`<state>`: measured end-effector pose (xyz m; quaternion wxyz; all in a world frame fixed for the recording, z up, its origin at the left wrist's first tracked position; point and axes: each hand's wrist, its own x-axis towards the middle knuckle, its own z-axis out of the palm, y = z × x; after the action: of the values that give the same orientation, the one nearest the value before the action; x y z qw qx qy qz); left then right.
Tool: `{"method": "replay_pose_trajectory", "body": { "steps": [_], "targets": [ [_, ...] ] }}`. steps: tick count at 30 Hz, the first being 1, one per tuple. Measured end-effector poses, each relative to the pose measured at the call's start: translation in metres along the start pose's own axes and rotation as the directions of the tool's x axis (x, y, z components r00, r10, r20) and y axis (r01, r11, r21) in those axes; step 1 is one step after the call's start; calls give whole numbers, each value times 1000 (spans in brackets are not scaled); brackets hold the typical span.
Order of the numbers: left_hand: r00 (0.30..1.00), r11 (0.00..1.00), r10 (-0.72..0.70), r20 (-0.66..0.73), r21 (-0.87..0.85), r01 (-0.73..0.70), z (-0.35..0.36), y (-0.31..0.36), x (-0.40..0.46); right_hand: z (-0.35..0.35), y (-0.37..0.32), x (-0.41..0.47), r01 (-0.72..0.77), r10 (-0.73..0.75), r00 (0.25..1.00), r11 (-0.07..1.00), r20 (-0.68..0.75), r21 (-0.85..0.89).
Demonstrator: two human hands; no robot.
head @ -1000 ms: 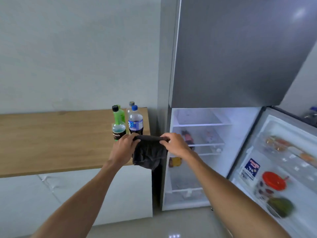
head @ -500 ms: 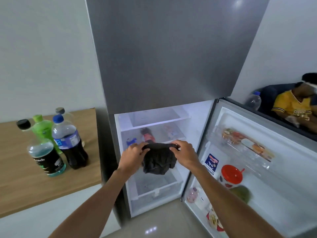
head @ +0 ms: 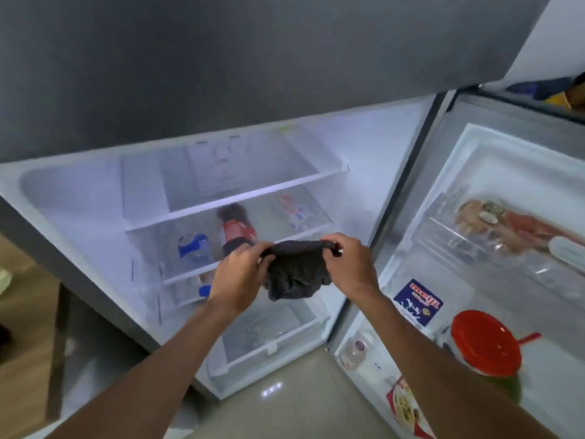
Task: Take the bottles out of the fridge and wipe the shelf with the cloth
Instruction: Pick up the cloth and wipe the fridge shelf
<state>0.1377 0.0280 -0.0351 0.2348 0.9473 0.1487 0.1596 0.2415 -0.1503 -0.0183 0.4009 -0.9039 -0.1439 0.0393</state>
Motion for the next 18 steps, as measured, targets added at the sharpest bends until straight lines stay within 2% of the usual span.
{"method": "replay_pose_trajectory", "body": {
  "steps": [5,11,15,18],
  "targets": [
    [997,1000,12,-80,-10,-13,55,-19,35,41,38,47,-42,53,994,992,-94,115],
    [989,990,-48,-138,-139,29,96,-43,93,80,53,99,-64,149,955,948,-255,312],
    [975,981,-78,-210,-192,37,109,-51,125,109,56,145,-40,172,954,885,-245,464],
    [939,981,-159,-304,-152,117,120,-60,154,129,56,180,-14,148,962,867,-229,498]
  ]
}}
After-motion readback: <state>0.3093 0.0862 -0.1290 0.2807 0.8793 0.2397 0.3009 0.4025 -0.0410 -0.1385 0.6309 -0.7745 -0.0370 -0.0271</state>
